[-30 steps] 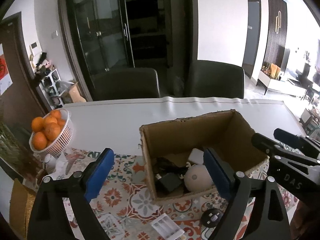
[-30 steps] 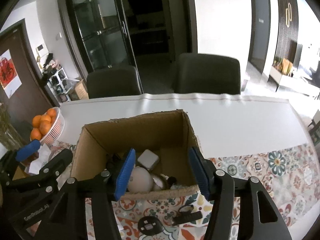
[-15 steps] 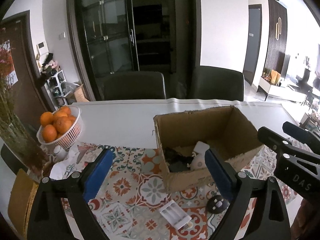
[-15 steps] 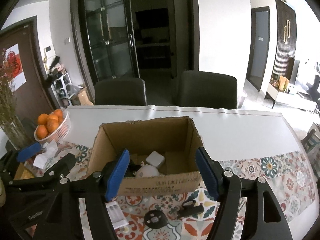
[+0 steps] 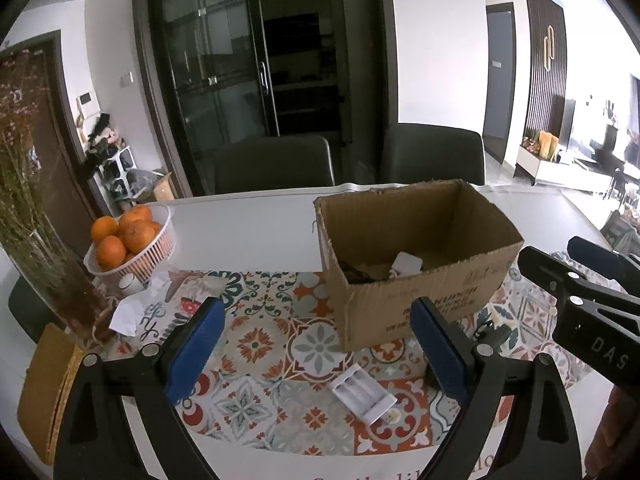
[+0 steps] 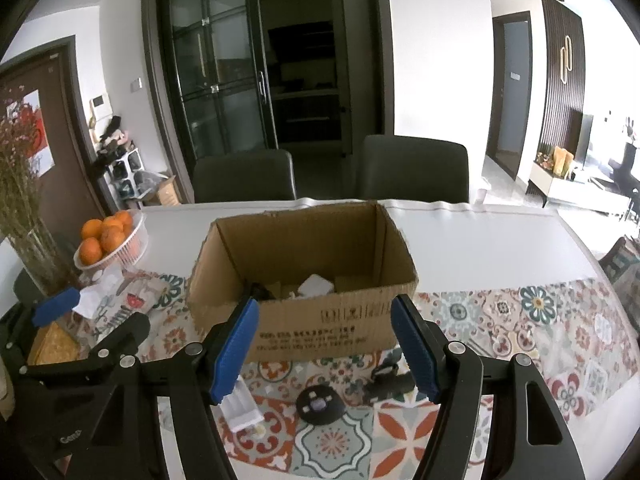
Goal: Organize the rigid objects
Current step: 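Move both tools back toward the remaining gadgets on the table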
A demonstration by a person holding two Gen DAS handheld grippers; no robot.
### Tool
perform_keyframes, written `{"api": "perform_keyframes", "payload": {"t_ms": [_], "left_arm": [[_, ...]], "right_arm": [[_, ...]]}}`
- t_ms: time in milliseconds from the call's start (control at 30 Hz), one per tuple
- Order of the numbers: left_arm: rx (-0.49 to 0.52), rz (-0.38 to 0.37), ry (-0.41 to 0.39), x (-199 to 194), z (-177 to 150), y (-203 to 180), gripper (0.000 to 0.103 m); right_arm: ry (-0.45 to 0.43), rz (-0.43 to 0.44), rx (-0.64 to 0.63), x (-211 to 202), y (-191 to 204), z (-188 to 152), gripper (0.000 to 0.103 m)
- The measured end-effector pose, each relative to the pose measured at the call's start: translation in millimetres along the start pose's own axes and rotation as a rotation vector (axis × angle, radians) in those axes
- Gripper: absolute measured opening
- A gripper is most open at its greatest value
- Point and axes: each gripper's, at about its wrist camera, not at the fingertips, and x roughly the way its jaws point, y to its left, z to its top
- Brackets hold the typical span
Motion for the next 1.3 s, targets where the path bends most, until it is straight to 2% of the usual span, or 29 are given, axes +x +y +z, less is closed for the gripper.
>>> {"api": "perform_keyframes", "payload": {"t_ms": [267,333,767,1300], "left_arm": [[0.035,-0.029,-0.010,-2.6,-23.7,0.0,0.096],[0.045,-0.042,0.000,-1.5,-31.2,0.1,0.096],[0.070,-0.102,0.077,22.2,-61.4,5.3,0.097],[0.228,-0.197,0.058,57.6,-94.8,-2.3,0.097]], "right_arm": [[0.019,0.029,0.033,-0.5,1.7,-27.6,0.071],[0.024,0.022,0.036,-0.8,1.8,-34.5,0.074],[0.081,0.019,0.080,12.3,7.6,-70.1,0.074],[0.141,-0.011,0.085,41.6,12.8,-109.4,0.074]]}}
